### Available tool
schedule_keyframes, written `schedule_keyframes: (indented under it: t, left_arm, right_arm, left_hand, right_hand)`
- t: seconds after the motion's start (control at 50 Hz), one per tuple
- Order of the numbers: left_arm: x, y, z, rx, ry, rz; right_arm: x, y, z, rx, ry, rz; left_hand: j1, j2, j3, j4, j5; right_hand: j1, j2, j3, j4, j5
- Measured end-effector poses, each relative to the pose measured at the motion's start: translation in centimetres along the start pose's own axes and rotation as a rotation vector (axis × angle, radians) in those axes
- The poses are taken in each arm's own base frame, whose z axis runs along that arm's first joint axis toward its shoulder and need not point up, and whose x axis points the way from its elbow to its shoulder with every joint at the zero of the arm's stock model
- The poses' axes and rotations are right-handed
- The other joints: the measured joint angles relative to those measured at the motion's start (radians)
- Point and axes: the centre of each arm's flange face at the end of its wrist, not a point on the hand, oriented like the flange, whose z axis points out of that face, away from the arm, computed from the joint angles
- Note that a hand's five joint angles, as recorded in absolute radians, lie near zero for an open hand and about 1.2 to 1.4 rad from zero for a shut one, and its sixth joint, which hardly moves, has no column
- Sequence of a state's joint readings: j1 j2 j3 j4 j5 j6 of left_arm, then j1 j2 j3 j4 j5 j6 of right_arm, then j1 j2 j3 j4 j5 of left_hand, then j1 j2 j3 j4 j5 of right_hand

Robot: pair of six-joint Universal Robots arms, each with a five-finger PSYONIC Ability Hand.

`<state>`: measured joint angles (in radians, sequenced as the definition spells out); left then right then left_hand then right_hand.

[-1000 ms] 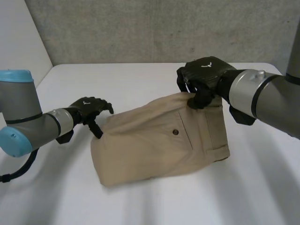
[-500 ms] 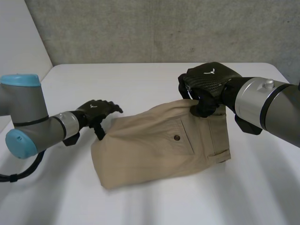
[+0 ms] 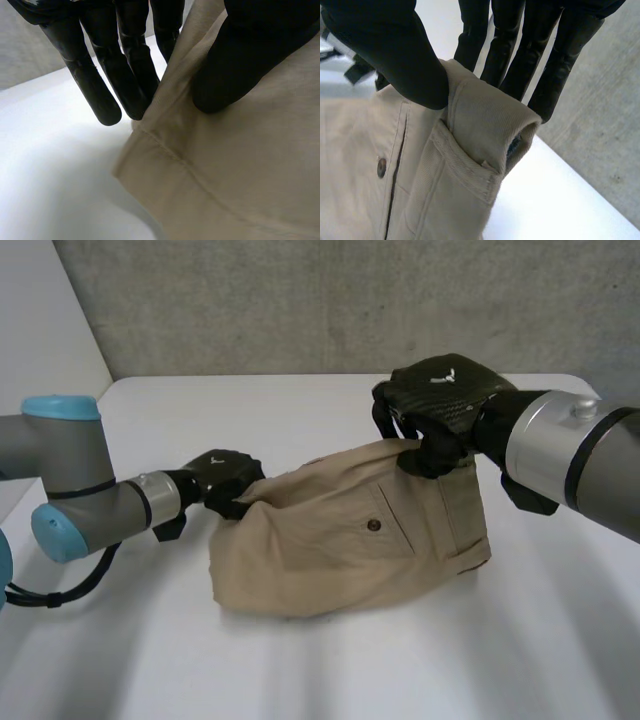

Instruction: Fold the shorts.

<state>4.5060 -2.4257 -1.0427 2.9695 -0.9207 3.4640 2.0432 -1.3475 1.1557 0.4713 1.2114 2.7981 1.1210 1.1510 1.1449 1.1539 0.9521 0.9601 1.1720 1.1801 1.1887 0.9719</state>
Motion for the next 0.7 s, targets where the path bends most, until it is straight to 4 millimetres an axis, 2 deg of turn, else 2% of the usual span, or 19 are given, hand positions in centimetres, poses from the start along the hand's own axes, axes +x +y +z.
schedule_keyframes:
  t: [0.06, 0.08, 0.1, 0.14, 0.16, 0.22, 0.24, 0.28, 0.32, 0.36, 0.38, 0.4, 0.42, 0.5, 0.56, 0.6, 0.62, 0.7]
  left_arm:
    - [-1.0, -0.9, 0.1, 0.039, -0.083, 0.041]
    - [-1.0, -0.9, 0.1, 0.039, -0.083, 0.041]
    - [-1.5, -1.9, 0.2, 0.081, -0.129, 0.068]
    - [-1.7, -2.4, 0.2, 0.104, -0.148, 0.08]
    - [-2.0, -3.7, 0.3, 0.162, -0.185, 0.106]
    - [-2.4, -6.0, 0.2, 0.256, -0.233, 0.141]
    - [-2.6, -7.9, 0.1, 0.331, -0.269, 0.168]
    - [-2.8, -10.2, -0.2, 0.419, -0.312, 0.198]
    - [-2.9, -13.8, -1.1, 0.559, -0.38, 0.239]
    - [-2.8, -16.2, -2.0, 0.658, -0.426, 0.261]
    - [-2.8, -16.2, -2.0, 0.658, -0.426, 0.261]
    - [-2.5, -18.9, -3.3, 0.771, -0.473, 0.281]
    - [-2.0, -21.2, -4.7, 0.871, -0.508, 0.294]
    - [-0.8, -24.4, -7.6, 1.037, -0.551, 0.307]
    - [0.1, -24.8, -9.0, 1.077, -0.558, 0.303]
    - [0.5, -24.3, -9.3, 1.07, -0.557, 0.297]
    - [0.6, -24.0, -9.3, 1.062, -0.555, 0.294]
    - [1.4, -20.6, -8.8, 0.955, -0.539, 0.258]
  right_arm:
    - [0.3, 1.6, 1.5, -0.055, -0.001, -0.033]
    - [0.3, 1.6, 1.5, -0.055, -0.001, -0.033]
    - [0.6, 2.5, 2.4, -0.083, 0.004, -0.062]
    - [0.8, 2.8, 2.8, -0.094, 0.009, -0.077]
    - [1.5, 3.1, 3.7, -0.102, 0.037, -0.108]
    - [3.0, 2.5, 5.2, -0.075, 0.111, -0.159]
    - [4.0, 1.6, 6.1, -0.027, 0.171, -0.19]
    - [5.3, 0.1, 7.1, 0.05, 0.245, -0.225]
    - [7.2, -2.8, 8.1, 0.21, 0.365, -0.273]
    - [8.1, -4.3, 8.4, 0.299, 0.421, -0.294]
    - [8.1, -4.3, 8.4, 0.299, 0.421, -0.294]
    - [8.8, -6.1, 8.4, 0.406, 0.483, -0.317]
    - [9.7, -9.1, 8.0, 0.581, 0.572, -0.353]
    - [10.2, -12.2, 6.3, 0.773, 0.66, -0.389]
    - [10.0, -12.5, 5.4, 0.811, 0.676, -0.398]
    - [9.7, -12.0, 5.1, 0.796, 0.668, -0.396]
    - [9.5, -11.5, 5.1, 0.781, 0.661, -0.393]
    - [8.3, -7.7, 5.5, 0.643, 0.602, -0.364]
  left_hand:
    - [0.0, 0.034, 0.038, 0.041, 0.008]
    - [0.0, 0.034, 0.038, 0.041, 0.008]
    - [0.0, 0.037, 0.04, 0.041, 0.008]
    - [0.0, 0.037, 0.04, 0.041, 0.008]
    - [0.0, 0.038, 0.041, 0.041, 0.008]
    - [0.0, 0.039, 0.042, 0.041, 0.008]
    - [0.0, 0.039, 0.042, 0.041, 0.008]
    - [0.0, 0.039, 0.042, 0.041, 0.008]
    - [0.0, 0.039, 0.042, 0.041, 0.008]
    - [0.0, 0.039, 0.042, 0.042, 0.008]
    - [0.0, 0.039, 0.042, 0.042, 0.008]
    - [0.0, 0.039, 0.042, 0.045, 0.008]
    - [0.0, 0.04, 0.042, 0.045, 0.008]
    - [0.0, 0.04, 0.042, 0.045, 0.008]
    - [0.0, 0.041, 0.042, 0.045, 0.008]
    - [0.0, 0.041, 0.042, 0.045, 0.008]
    - [0.0, 0.041, 0.042, 0.045, 0.008]
    - [0.0, 0.043, 0.045, 0.045, 0.008]
  right_hand:
    - [0.0, 0.0, 0.0, 0.0, 0.0]
    - [0.0, 0.0, 0.0, 0.0, 0.0]
    - [0.0, 0.0, 0.0, 0.0, 0.0]
    - [0.0, 0.0, 0.0, 0.0, 0.0]
    - [0.0, 0.0, 0.0, 0.0, 0.0]
    - [0.001, 0.0, 0.0, 0.001, 0.0]
    - [0.01, 0.0, 0.0, 0.003, 0.0]
    - [0.01, 0.0, 0.0, 0.004, 0.0]
    - [0.014, 0.0, 0.0, 0.004, 0.0]
    - [0.014, 0.0, 0.0, 0.004, 0.0]
    - [0.014, 0.0, 0.0, 0.004, 0.0]
    - [0.014, 0.0, 0.0, 0.004, 0.0]
    - [0.014, 0.0, 0.0, 0.004, 0.0]
    - [0.014, 0.0, 0.0, 0.004, 0.0]
    - [0.014, 0.0, 0.0, 0.004, 0.012]
    - [0.014, 0.0, 0.0, 0.004, 0.015]
    - [0.014, 0.0, 0.0, 0.004, 0.015]
    - [0.017, 0.0, 0.0, 0.004, 0.015]
